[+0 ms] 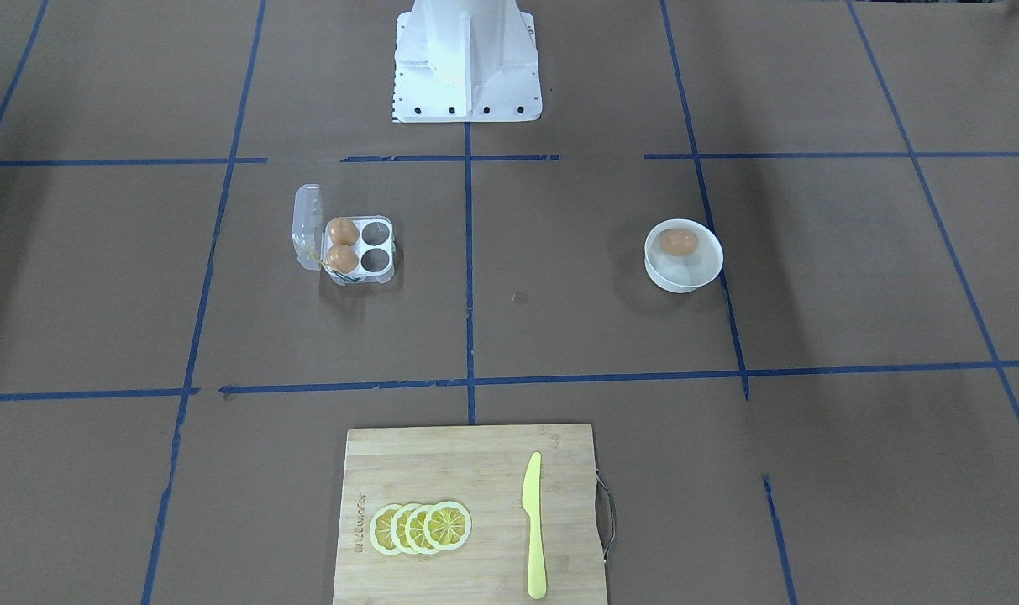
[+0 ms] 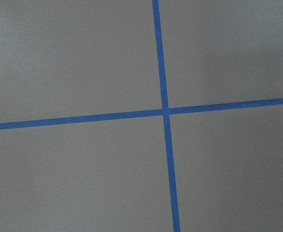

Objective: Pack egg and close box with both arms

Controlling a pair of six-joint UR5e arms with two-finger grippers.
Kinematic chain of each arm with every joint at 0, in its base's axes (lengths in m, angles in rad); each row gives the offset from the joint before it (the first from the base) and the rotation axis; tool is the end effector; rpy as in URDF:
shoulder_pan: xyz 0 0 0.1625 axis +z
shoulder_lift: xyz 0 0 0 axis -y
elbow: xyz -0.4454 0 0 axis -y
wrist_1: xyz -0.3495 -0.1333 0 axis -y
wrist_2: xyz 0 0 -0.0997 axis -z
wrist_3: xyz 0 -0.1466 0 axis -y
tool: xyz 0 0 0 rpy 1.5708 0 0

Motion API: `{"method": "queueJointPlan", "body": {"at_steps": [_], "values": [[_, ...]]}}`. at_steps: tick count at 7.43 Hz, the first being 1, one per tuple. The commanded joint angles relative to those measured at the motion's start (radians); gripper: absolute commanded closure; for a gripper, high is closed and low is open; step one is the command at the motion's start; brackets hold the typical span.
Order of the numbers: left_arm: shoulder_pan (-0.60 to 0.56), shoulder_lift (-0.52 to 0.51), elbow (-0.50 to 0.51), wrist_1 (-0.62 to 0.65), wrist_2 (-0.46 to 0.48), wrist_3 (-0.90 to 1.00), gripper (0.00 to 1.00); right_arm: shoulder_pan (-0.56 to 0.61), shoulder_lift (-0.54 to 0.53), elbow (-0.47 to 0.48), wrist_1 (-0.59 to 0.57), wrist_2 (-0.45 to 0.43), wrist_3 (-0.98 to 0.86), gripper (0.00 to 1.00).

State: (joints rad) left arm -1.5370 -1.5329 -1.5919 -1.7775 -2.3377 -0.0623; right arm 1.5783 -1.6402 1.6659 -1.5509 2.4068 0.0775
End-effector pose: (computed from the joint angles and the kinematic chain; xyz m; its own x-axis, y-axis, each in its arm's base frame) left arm -0.0163 -0.4512 0.6983 0.7159 0.0938 -0.6919 0.0114 0.9892 0.1460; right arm 0.0277 -0.4224 0.6915 0.6681 0.0486 0.7425 -0.0594 0.9982 -0.0119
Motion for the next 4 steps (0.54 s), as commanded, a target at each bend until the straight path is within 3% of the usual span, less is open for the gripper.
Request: {"method": "queueJointPlan", "body": {"at_steps": [1, 4], "values": [[0.000, -0.004, -0.002, 0.001, 0.001, 0.001, 0.00, 0.000, 0.002, -0.002, 0.000, 0.000, -0.001, 0.00], [0.005, -0.097, -0.036, -0.040, -0.009, 0.001, 0.00, 0.000, 0.010, 0.009, 0.000, 0.002, 0.002, 0.00]]}}
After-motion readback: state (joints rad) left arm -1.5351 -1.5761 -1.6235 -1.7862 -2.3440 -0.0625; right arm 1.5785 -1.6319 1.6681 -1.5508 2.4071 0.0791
